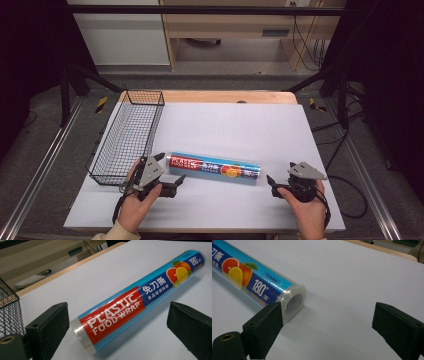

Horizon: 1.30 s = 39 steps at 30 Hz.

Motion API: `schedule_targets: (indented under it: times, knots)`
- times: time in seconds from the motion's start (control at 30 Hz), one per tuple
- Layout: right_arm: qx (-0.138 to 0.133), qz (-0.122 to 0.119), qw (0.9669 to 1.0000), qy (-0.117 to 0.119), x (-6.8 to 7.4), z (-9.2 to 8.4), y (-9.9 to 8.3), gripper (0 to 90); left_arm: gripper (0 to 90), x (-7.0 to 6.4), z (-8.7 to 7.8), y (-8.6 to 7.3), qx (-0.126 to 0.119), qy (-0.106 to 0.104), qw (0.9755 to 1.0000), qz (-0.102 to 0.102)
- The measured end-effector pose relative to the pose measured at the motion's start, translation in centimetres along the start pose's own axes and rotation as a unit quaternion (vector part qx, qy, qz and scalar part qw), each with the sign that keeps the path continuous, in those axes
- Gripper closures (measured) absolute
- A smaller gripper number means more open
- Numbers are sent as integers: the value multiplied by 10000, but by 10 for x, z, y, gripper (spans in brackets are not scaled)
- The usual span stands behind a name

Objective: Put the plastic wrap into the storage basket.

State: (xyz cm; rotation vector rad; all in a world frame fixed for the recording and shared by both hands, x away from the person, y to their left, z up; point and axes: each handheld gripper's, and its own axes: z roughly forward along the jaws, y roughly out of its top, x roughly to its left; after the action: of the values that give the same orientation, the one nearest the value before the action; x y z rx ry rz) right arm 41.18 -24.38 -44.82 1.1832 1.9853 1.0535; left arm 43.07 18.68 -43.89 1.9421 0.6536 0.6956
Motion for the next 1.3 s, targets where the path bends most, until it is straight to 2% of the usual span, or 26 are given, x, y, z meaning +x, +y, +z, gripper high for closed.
schedule_targets:
  times: [0.2, 0.33, 0.43, 0.53, 0.57, 0.6, 0.63, 0.67, 0.7, 0.73, 0.77, 0.8, 0.83, 0.87, 0.93, 0.97, 1.0, 1.03, 1.07, 1.1, 1.13, 1.17, 1.2, 1.23, 1.27, 1.3]
  knots:
    - [-63, -225, 9997, 89, 4, -1, 7, 106, 42, -1, 1, -1, 77, -15, 10000, -1]
    - [-35, -614, 9979, 203, 14, -1, 25, 96, 40, 0, 1, -1, 113, -40, 9999, 6]
    - [31, -1087, 9931, 436, 26, 3, 52, 82, 37, 1, 0, -2, 158, -106, 9998, -16]
    - [122, -1290, 9894, 651, 32, 7, 66, 83, 31, 2, -1, -2, 157, -169, 9997, -8]
    - [246, -1461, 9851, 876, 37, 11, 81, 84, 30, 2, -2, -3, 170, -189, 9997, -28]
    - [246, -1461, 9851, 876, 37, 11, 81, 84, 30, 2, -2, -3, 170, -189, 9997, -28]
    - [358, -1649, 9803, 1023, 42, 17, 92, 85, 30, 3, -2, -3, 187, -201, 9996, -32]
    - [358, -1649, 9803, 1023, 42, 17, 92, 85, 30, 3, -1, -3, 198, -220, 9996, -37]
    - [503, -1804, 9753, 1171, 45, 24, 100, 82, 30, 4, -1, -4, 201, -267, 9994, -113]
    - [503, -1804, 9753, 1171, 45, 24, 100, 82, 30, 4, -1, -4, 201, -267, 9994, -113]
    - [596, -1982, 9702, 1256, 49, 33, 106, 77, 30, 4, 0, -4, 200, -283, 9993, -139]
    - [596, -1982, 9702, 1256, 49, 33, 106, 77, 30, 4, 0, -4, 200, -283, 9993, -139]
    - [744, -2202, 9637, 1315, 53, 43, 109, 77, 30, 4, -1, -4, 198, -286, 9993, -137]
    - [744, -2202, 9637, 1315, 53, 43, 109, 77, 30, 4, -1, -4, 206, -297, 9993, -114]
    - [1029, -2411, 9531, 1512, 59, 58, 109, 78, 30, 4, -1, -4, 194, -319, 9992, -123]
    - [1029, -2411, 9531, 1512, 59, 58, 109, 78, 30, 4, -1, -4, 194, -319, 9992, -123]
    - [1131, -2452, 9489, 1631, 62, 63, 108, 86, 30, 4, -1, -4, 193, -335, 9992, -121]
    - [1255, -2520, 9413, 1863, 66, 73, 106, 91, 30, 4, -1, -4, 201, -358, 9991, -118]
    - [1255, -2520, 9413, 1863, 66, 73, 106, 91, 30, 4, -1, -4, 201, -358, 9991, -118]
    - [1392, -2628, 9329, 2032, 71, 84, 103, 88, 30, 4, -1, -4, 207, -388, 9990, -123]
    - [1392, -2628, 9329, 2032, 71, 84, 103, 88, 30, 4, -1, -4, 207, -388, 9990, -123]
    - [1529, -2728, 9264, 2098, 75, 94, 100, 81, 30, 4, -1, -4, 217, -421, 9988, -108]
    - [1529, -2728, 9264, 2098, 75, 94, 100, 81, 30, 4, -1, -4, 217, -421, 9988, -108]
    - [1594, -2771, 9218, 2192, 79, 101, 97, 88, 30, 4, -1, -4, 221, -449, 9987, -86]
    - [1594, -2771, 9218, 2192, 79, 101, 97, 88, 30, 4, -1, -4, 221, -449, 9987, -86]
    - [1693, -2758, 9186, 2270, 81, 108, 95, 90, 30, 4, -1, -4, 216, -472, 9986, -84]
